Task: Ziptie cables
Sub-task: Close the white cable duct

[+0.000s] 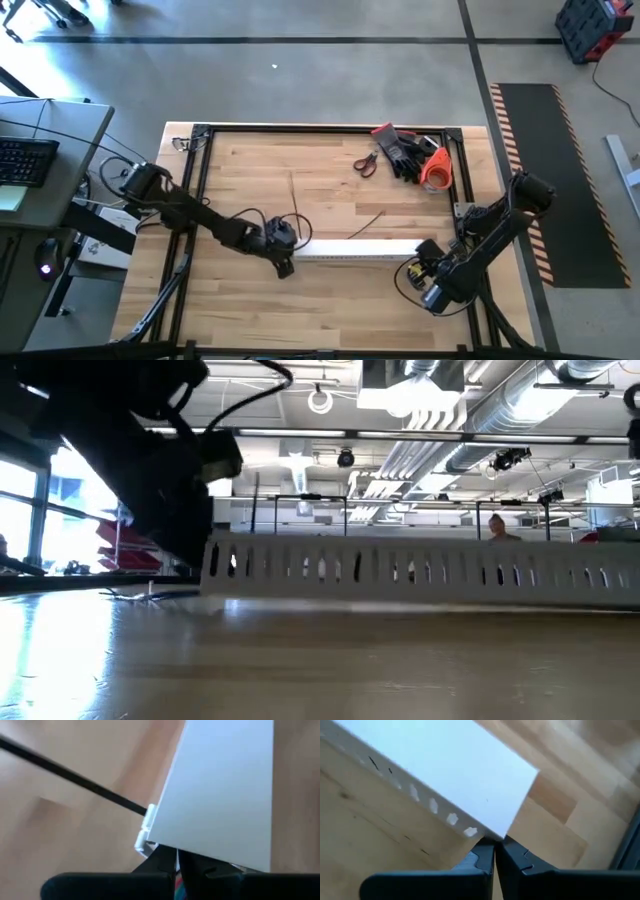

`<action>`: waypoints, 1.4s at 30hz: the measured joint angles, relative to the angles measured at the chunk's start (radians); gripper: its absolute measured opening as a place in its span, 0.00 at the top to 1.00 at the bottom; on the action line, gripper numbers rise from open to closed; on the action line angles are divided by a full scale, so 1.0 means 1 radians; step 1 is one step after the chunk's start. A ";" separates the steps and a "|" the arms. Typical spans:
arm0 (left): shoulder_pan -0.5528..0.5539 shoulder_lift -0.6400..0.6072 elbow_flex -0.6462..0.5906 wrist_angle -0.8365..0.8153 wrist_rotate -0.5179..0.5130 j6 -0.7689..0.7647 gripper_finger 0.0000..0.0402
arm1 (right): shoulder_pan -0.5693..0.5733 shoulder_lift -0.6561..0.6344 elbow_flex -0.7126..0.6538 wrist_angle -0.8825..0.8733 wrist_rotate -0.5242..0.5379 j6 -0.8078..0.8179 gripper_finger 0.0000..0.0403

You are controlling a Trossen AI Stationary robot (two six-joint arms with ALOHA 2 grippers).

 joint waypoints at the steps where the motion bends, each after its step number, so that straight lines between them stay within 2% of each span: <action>1: 0.000 -0.025 0.004 -0.036 -0.018 -0.007 1.00 | 0.008 0.000 0.009 -0.022 0.006 0.015 1.00; 5: 0.000 -0.101 0.004 -0.178 -0.041 -0.035 1.00 | 0.038 -0.001 0.026 -0.072 0.000 0.073 1.00; 12: 0.002 -0.113 -0.011 -0.203 -0.035 -0.046 1.00 | 0.063 -0.001 -0.016 -0.038 0.014 0.137 1.00; 18: 0.001 -0.113 -0.054 -0.196 -0.044 -0.092 1.00 | 0.041 -0.001 -0.017 -0.150 0.046 0.259 1.00; 23: 0.018 -0.085 -0.075 -0.098 -0.067 -0.066 1.00 | -0.028 -0.001 -0.018 -0.102 0.142 0.226 1.00; 29: 0.056 -0.011 -0.078 0.010 -0.063 0.003 1.00 | -0.110 -0.001 -0.010 -0.033 0.138 0.067 1.00; 36: 0.059 -0.022 -0.074 -0.002 -0.065 0.004 1.00 | -0.095 0.000 0.038 -0.182 0.097 0.151 1.00; 39: 0.059 -0.022 -0.074 -0.009 -0.066 0.011 1.00 | -0.090 0.000 0.038 -0.172 0.069 0.151 1.00; 42: 0.059 -0.040 -0.074 -0.044 -0.065 0.019 1.00 | -0.081 0.000 0.038 -0.171 0.088 0.139 1.00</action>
